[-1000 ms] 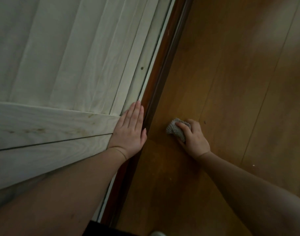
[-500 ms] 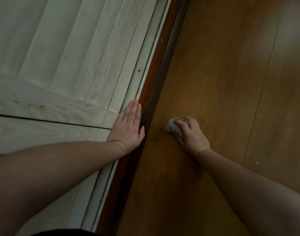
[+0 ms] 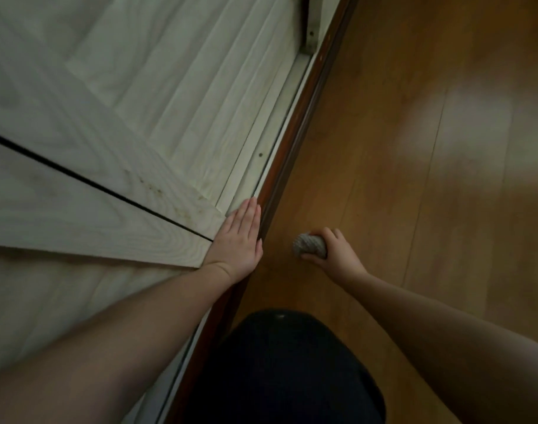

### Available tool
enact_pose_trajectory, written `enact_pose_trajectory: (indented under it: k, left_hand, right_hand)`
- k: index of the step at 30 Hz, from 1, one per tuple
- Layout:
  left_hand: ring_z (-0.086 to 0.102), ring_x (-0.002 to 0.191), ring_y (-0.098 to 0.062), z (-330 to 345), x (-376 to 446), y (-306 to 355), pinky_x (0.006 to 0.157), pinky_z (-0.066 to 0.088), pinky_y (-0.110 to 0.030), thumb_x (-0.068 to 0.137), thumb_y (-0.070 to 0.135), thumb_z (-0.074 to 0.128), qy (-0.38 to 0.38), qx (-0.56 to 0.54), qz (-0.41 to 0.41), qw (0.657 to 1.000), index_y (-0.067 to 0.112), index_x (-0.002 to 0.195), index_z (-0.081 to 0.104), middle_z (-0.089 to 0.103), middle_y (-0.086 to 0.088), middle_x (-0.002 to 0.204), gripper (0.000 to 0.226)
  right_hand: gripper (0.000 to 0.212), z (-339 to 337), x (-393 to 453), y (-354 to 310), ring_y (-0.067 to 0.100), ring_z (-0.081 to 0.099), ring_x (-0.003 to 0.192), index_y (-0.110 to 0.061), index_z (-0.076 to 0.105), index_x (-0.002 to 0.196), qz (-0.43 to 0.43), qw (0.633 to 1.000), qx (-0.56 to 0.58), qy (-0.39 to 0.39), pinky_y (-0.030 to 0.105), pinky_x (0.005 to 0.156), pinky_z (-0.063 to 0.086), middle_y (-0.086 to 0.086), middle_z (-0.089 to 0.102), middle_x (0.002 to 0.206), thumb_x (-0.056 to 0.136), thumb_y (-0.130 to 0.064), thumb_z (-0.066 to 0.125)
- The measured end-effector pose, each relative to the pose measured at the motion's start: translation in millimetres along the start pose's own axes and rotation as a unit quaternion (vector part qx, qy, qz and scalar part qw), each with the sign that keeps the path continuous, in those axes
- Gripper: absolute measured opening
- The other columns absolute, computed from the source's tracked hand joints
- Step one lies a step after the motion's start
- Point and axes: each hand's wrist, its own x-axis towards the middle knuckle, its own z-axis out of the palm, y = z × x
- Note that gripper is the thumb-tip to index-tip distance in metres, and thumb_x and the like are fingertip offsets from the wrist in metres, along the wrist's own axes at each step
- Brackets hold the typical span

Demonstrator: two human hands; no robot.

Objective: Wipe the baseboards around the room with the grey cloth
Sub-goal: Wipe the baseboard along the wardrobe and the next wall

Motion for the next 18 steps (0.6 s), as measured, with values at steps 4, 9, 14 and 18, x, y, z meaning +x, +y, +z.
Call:
enact_pose_trajectory:
  k: [4,9,14,18]
  left_hand:
    - [-0.015,0.152,-0.026,2,-2,-4,0.125,-0.001,-0.041,0.101,0.044,0.014,-0.006,0.005,-0.003,1.0,0.002,0.154,-0.014,-0.02,-0.016,0.163,0.073]
    - [-0.02,0.151,-0.026,6,2,-3,0.125,0.0,-0.042,0.099,0.046,0.01,-0.013,0.02,-0.003,1.0,0.002,0.15,-0.022,-0.029,-0.015,0.159,0.074]
    - [-0.009,0.153,-0.028,0,0,-4,0.125,0.006,-0.043,0.1,0.042,0.02,-0.012,0.021,0.007,1.0,0.001,0.153,-0.01,-0.014,-0.018,0.164,0.073]
    - [0.01,0.153,-0.03,-1,3,0,0.123,0.019,-0.045,0.097,0.04,0.025,0.013,0.001,0.009,1.0,-0.003,0.155,0.012,0.008,-0.02,0.164,0.073]
  right_hand:
    - [0.046,8,14,-9,0.014,0.052,0.1,-0.036,0.049,0.114,0.026,0.999,0.033,0.029,0.029,0.086,0.046,-0.01,0.045,0.105,0.079,-0.042,0.079]
    - [0.05,30,35,2,0.011,0.049,0.103,-0.033,0.051,0.124,0.017,0.99,0.111,0.087,0.025,0.086,0.042,-0.011,0.043,0.108,0.082,-0.037,0.078]
    - [0.045,49,41,-8,0.006,0.047,0.111,-0.037,0.05,0.124,-0.028,0.983,0.164,0.082,0.027,0.098,0.045,-0.018,0.04,0.113,0.086,-0.029,0.074]
    - [0.051,70,48,-20,0.01,0.044,0.12,-0.046,0.045,0.127,-0.045,0.976,0.205,0.064,0.032,0.105,0.044,-0.019,0.037,0.119,0.09,-0.021,0.069]
